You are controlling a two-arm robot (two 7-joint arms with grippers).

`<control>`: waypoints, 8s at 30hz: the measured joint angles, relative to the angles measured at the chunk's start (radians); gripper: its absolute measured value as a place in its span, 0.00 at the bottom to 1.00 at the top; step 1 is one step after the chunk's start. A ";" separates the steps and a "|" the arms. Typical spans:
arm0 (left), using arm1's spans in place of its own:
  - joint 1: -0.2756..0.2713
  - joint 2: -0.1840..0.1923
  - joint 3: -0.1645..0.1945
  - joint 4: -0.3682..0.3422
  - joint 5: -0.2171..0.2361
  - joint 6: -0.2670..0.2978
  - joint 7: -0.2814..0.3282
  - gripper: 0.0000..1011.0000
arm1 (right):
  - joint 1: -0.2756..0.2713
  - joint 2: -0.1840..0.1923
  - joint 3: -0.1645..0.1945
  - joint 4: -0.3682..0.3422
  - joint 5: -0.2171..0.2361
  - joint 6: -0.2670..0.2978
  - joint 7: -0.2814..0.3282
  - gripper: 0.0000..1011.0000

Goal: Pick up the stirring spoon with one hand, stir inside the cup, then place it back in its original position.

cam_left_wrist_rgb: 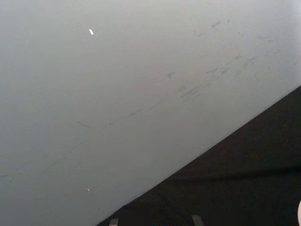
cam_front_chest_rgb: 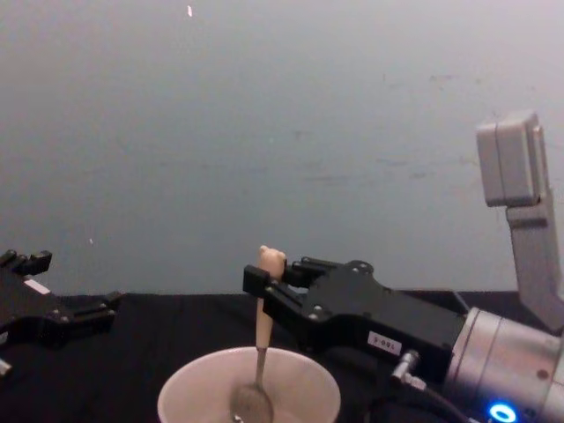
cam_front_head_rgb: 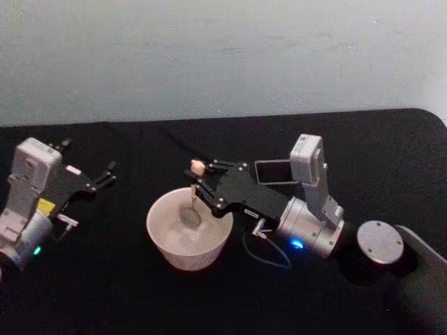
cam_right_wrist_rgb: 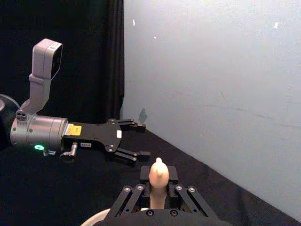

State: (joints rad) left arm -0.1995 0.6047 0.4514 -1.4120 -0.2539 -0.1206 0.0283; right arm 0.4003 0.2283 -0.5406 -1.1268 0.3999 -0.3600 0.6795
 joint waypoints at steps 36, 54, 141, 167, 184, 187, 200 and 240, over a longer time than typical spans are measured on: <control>0.000 0.000 0.000 0.000 0.000 0.000 0.000 0.99 | -0.098 0.097 -0.006 -0.180 0.032 0.050 0.049 0.20; 0.000 0.000 0.000 0.000 0.000 0.000 0.000 0.99 | -0.015 0.005 -0.003 -0.052 -0.001 0.028 -0.026 0.20; 0.000 0.000 0.000 0.000 0.000 0.000 0.000 0.99 | -0.074 0.074 0.046 -0.142 0.006 0.045 -0.032 0.20; 0.000 0.000 0.000 0.000 0.000 0.000 0.000 0.99 | -0.145 0.101 -0.016 -0.253 0.050 0.084 0.018 0.20; 0.000 0.000 0.000 0.000 0.000 0.000 0.000 0.99 | -0.056 0.028 -0.002 -0.115 -0.004 0.040 -0.040 0.20; 0.000 0.000 0.000 0.000 0.000 0.000 0.000 0.99 | -0.055 0.028 0.001 -0.111 -0.008 0.040 -0.041 0.20; 0.000 0.000 0.000 0.000 0.000 0.000 0.000 0.99 | -0.063 0.038 0.017 -0.119 -0.023 0.036 -0.048 0.20; 0.000 0.000 0.000 0.000 0.000 0.000 0.000 0.99 | -0.060 0.016 -0.008 -0.118 -0.015 0.045 -0.038 0.20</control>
State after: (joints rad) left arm -0.1995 0.6047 0.4514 -1.4120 -0.2539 -0.1206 0.0283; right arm 0.3402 0.2444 -0.5482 -1.2446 0.3845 -0.3145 0.6416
